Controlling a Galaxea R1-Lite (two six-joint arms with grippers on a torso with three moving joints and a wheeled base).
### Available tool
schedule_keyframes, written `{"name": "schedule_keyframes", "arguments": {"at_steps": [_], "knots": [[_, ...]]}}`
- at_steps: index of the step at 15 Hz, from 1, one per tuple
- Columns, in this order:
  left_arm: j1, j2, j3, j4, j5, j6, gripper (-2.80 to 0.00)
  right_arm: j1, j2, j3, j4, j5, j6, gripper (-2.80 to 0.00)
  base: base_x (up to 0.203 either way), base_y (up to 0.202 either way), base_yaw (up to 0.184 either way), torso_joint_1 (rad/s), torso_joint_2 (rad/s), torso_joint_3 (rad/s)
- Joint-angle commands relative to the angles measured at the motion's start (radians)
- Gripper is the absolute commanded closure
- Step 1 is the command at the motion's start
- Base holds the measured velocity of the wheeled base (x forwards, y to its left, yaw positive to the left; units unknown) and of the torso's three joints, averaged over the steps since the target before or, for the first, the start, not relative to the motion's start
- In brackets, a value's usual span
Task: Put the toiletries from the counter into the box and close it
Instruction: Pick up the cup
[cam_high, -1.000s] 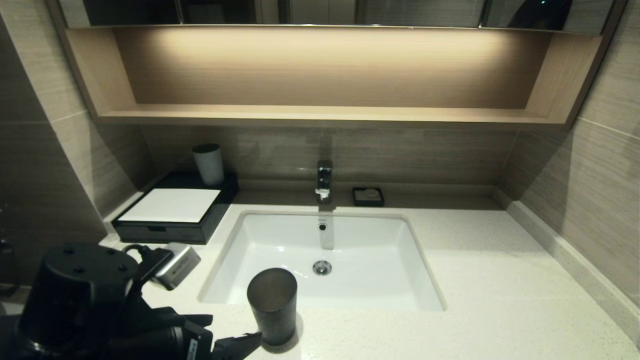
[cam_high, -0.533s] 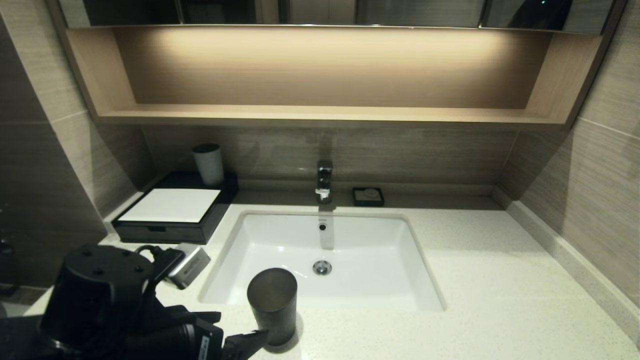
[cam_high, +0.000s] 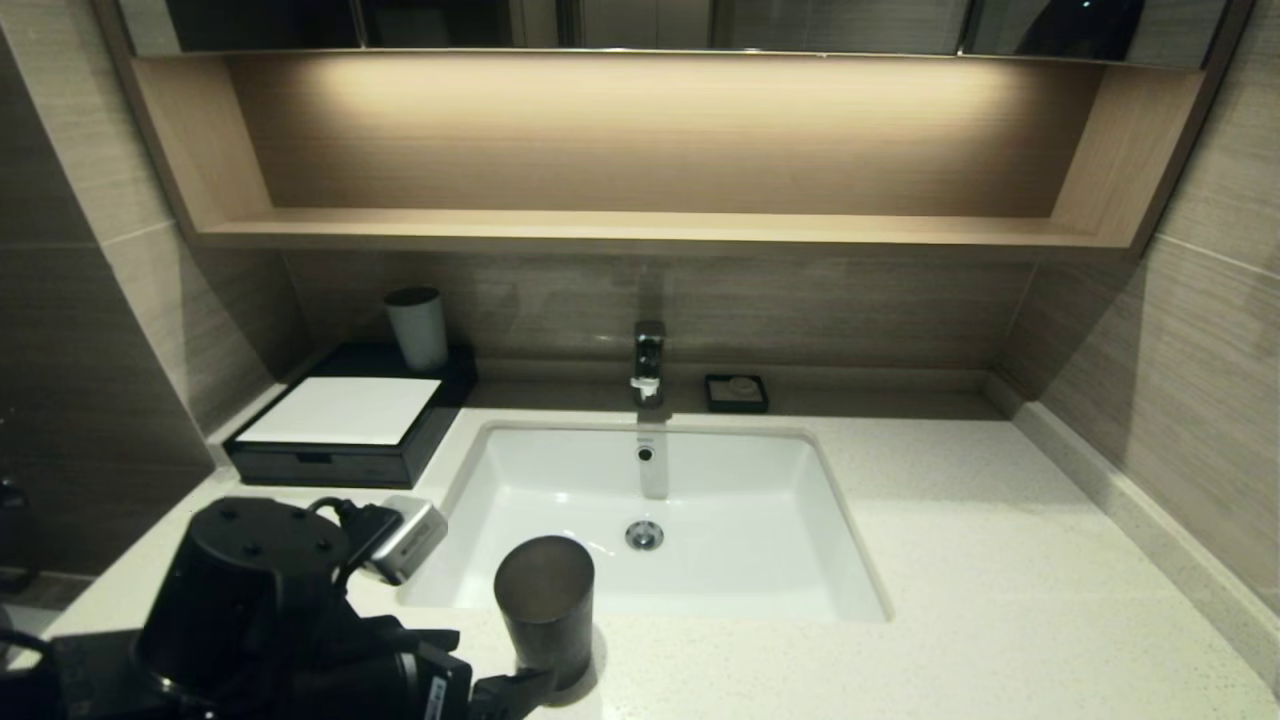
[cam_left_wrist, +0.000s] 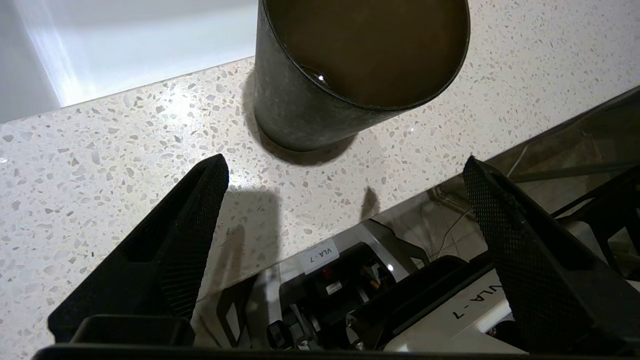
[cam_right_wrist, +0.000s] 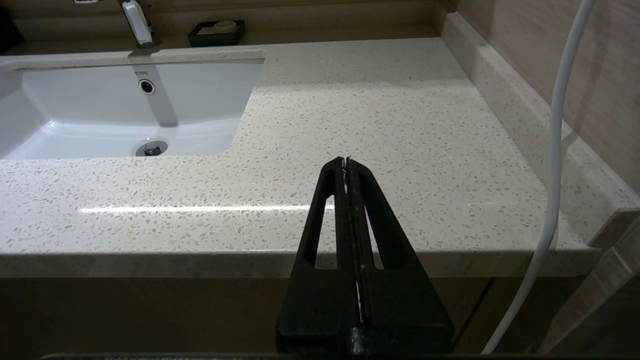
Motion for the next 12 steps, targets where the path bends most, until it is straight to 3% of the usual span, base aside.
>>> {"name": "schedule_keyframes", "arguments": {"at_steps": [1, 4, 9, 12], "knots": [[-0.003, 0.015, 0.001, -0.003, 0.001, -0.001, -2.8, 0.0, 0.002, 0.0, 0.0, 0.0, 0.001, 0.0, 0.0, 0.0, 0.0, 0.0, 0.0, 0.0], [-0.002, 0.014, 0.008, -0.003, 0.003, 0.033, -2.8, 0.0, 0.002, 0.0, 0.0, 0.0, 0.001, 0.0, 0.0, 0.0, 0.0, 0.0, 0.0, 0.0], [-0.002, -0.009, -0.037, 0.013, 0.004, 0.03, -2.8, 0.0, 0.002, 0.0, 0.0, 0.0, 0.001, 0.0, 0.0, 0.0, 0.0, 0.0, 0.0, 0.0], [-0.002, -0.052, -0.147, 0.204, 0.008, 0.026, -2.8, 0.0, 0.002, -0.001, 0.0, 0.0, 0.001, 0.0, 0.0, 0.0, 0.0, 0.0, 0.0, 0.0]]}}
